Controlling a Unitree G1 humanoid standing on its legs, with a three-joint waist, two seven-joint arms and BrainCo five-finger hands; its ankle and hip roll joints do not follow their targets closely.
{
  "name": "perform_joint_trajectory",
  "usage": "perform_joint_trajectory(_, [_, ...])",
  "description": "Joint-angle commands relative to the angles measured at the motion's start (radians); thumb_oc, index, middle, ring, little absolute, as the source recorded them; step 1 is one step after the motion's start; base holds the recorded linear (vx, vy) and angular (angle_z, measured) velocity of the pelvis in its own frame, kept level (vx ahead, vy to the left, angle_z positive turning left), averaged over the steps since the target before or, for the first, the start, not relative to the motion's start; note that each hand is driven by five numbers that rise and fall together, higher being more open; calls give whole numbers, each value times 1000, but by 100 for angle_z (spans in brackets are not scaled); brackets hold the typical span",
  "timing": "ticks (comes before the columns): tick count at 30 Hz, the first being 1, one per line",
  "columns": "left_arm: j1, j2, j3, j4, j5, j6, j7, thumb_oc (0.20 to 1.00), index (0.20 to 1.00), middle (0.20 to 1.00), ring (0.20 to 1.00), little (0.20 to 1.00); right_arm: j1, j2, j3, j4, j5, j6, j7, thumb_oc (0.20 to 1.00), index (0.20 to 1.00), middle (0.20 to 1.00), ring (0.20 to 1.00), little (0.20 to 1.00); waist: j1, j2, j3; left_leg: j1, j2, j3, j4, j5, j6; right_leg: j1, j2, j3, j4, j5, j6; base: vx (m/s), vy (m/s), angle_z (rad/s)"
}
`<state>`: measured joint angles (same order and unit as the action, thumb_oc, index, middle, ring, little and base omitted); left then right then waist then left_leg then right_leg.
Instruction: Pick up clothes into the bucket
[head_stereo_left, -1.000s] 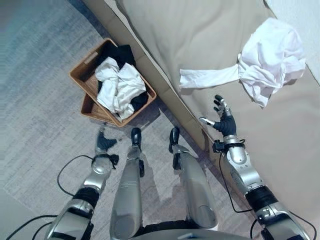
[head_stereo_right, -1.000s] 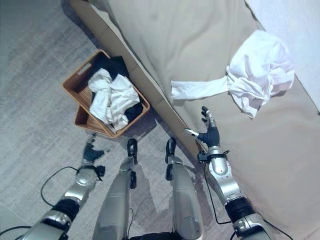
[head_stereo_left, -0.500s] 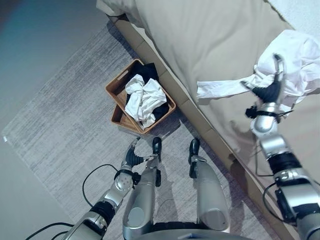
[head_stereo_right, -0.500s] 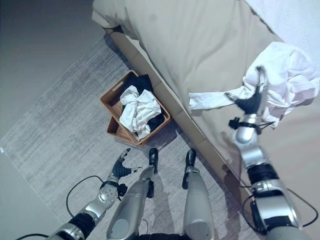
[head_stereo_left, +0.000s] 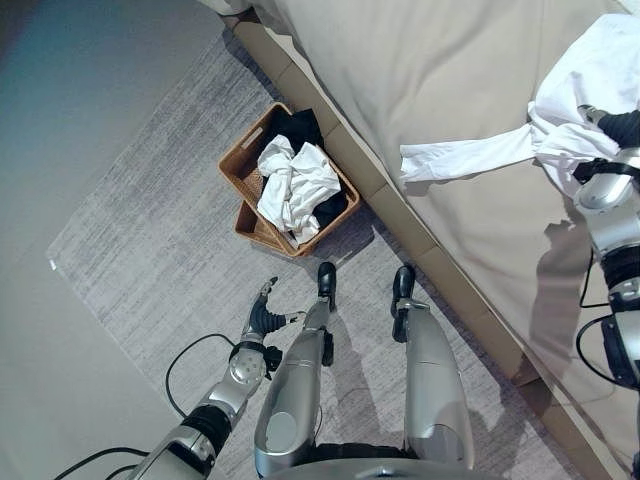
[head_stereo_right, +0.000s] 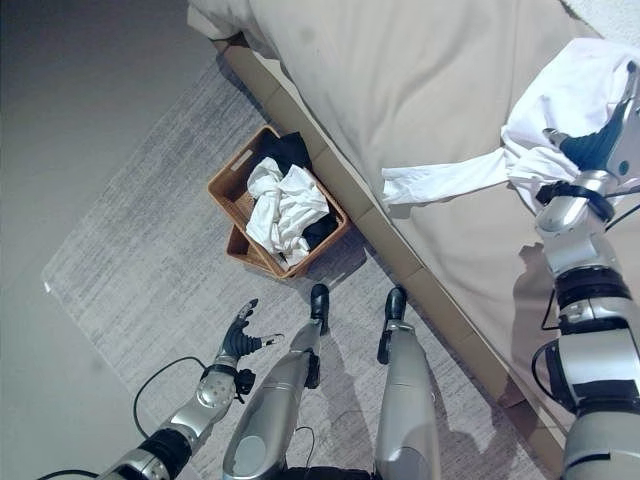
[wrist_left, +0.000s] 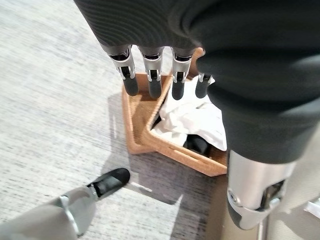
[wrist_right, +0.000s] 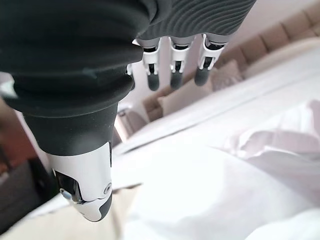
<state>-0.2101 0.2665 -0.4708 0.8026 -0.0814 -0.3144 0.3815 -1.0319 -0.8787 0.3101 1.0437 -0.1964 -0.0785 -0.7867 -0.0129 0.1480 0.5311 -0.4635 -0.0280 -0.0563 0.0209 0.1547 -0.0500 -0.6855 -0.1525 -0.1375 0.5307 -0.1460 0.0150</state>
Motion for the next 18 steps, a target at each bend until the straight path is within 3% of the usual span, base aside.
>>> perform_joint_trajectory(1, [19, -39, -26, 5, -43, -14, 12, 1000, 1000, 1000, 1000, 1000, -93, -97, 73, 9, 1, 8, 13, 1000, 1000, 1000, 1000, 1000, -26, 2, -11, 30, 13, -5, 31, -40, -10, 64, -26, 0, -53, 45, 65, 11, -60, -3])
perform_joint_trajectory(6, [16, -50, -47, -10, -75, -14, 0, 1000, 1000, 1000, 1000, 1000, -174, -98, 145, 93, 61, -3, 78, 1000, 1000, 1000, 1000, 1000, -28, 8, -11, 9, 16, -2, 23, -31, -15, 18, -27, 13, -20, 36, 61, 14, -61, -3])
perform_joint_trajectory(8, [7, -50, -70, -46, -104, -14, -9, 1000, 1000, 1000, 1000, 1000, -246, -115, 207, 200, 122, -5, 161, 1000, 1000, 1000, 1000, 1000, -25, 18, -11, -21, 16, 6, 27, -29, -20, -32, -28, 23, 14, 27, 56, 21, -91, 0])
perform_joint_trajectory(18, [-11, -41, -83, -102, -154, 0, -26, 1000, 1000, 1000, 1000, 1000, -377, -129, 311, 290, 220, -7, 288, 1000, 1000, 1000, 1000, 1000, -19, 28, -11, -131, 20, 17, 45, -20, -29, -176, -16, 48, 46, 40, 50, -2, -55, -2])
